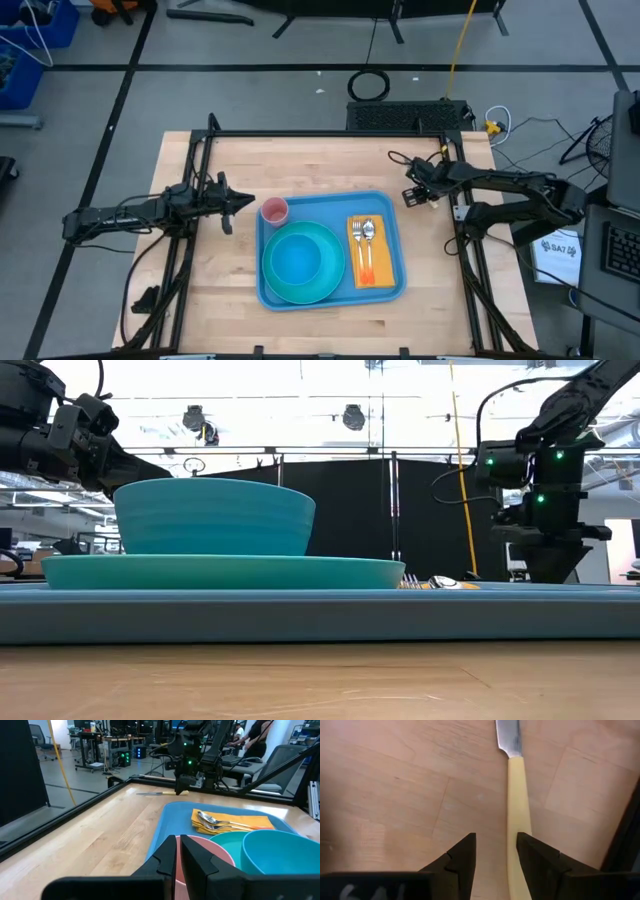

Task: Set up tray
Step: Put the light yellow knife on the yellow napkin to the right of the orange spoon, then return to Home Position

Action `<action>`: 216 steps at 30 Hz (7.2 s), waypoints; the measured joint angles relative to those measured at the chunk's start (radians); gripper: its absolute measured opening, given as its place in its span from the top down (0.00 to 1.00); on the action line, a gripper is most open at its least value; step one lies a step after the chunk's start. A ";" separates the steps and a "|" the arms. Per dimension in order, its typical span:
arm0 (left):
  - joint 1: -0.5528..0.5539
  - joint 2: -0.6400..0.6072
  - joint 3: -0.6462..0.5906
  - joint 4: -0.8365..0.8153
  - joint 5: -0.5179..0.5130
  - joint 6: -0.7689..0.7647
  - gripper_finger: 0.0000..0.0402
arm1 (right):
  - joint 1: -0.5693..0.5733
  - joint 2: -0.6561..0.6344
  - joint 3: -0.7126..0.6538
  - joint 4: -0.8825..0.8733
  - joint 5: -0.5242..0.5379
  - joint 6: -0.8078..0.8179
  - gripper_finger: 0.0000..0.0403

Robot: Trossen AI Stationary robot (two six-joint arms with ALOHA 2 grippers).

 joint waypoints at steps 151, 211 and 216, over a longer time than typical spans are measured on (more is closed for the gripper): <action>0.000 0.000 0.000 0.000 0.000 0.000 0.94 | 1.161 -0.352 0.139 -0.109 1.055 0.539 0.53; 0.000 0.000 0.000 0.000 0.000 0.000 0.94 | 0.214 -1.001 -0.478 0.949 -0.116 -0.580 0.69; 0.000 0.000 0.000 0.000 0.000 0.000 0.94 | 0.214 -1.001 -0.479 0.965 -0.119 -0.499 0.69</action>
